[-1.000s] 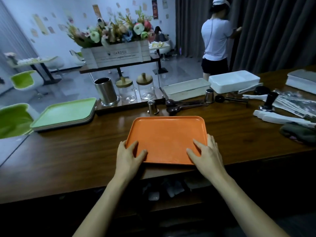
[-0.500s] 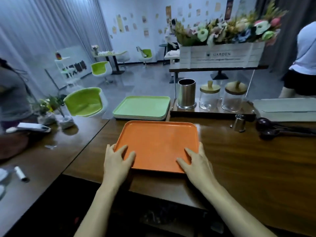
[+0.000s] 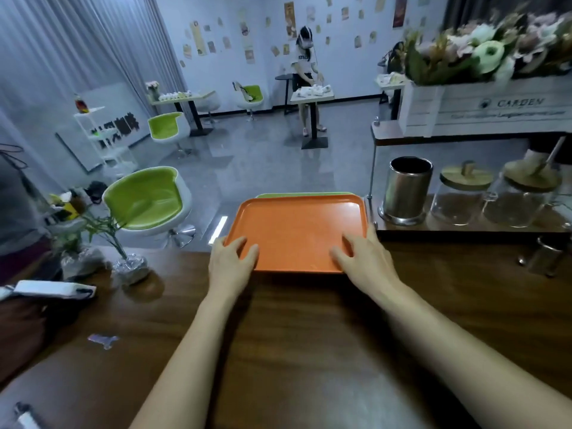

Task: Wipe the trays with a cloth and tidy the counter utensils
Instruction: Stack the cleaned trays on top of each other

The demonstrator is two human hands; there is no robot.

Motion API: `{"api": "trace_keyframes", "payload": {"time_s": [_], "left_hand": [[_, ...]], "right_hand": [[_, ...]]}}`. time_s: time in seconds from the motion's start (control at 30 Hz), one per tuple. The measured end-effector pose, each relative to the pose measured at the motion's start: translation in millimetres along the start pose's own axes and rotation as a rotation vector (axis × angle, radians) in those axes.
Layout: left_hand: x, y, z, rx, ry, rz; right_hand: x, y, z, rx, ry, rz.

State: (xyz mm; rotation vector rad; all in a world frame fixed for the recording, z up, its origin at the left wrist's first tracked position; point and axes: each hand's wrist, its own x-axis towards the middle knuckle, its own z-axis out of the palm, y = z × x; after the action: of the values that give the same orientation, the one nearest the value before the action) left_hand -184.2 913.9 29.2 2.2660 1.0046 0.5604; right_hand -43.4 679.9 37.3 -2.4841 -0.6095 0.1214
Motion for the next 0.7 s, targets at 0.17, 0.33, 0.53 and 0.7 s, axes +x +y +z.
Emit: {"api": "trace_keyframes", "payload": {"time_s": [0.17,0.33,0.53,0.7], "left_hand": [[53,7,15,0.016,-0.080,0.042],[83,6,32,0.026,-0.115,0.026],[94,0,43,0.068,-0.108,0.049],[97,1,51,0.111,-0.115,0.057]], "right_hand": [[52,-15,8,-0.049,0.039,0.049],[86,-16,21,-0.082,0.031,0.077],[97,-6,41,-0.116,0.042,0.066],[107,4,47,-0.114,0.056,0.057]]}}
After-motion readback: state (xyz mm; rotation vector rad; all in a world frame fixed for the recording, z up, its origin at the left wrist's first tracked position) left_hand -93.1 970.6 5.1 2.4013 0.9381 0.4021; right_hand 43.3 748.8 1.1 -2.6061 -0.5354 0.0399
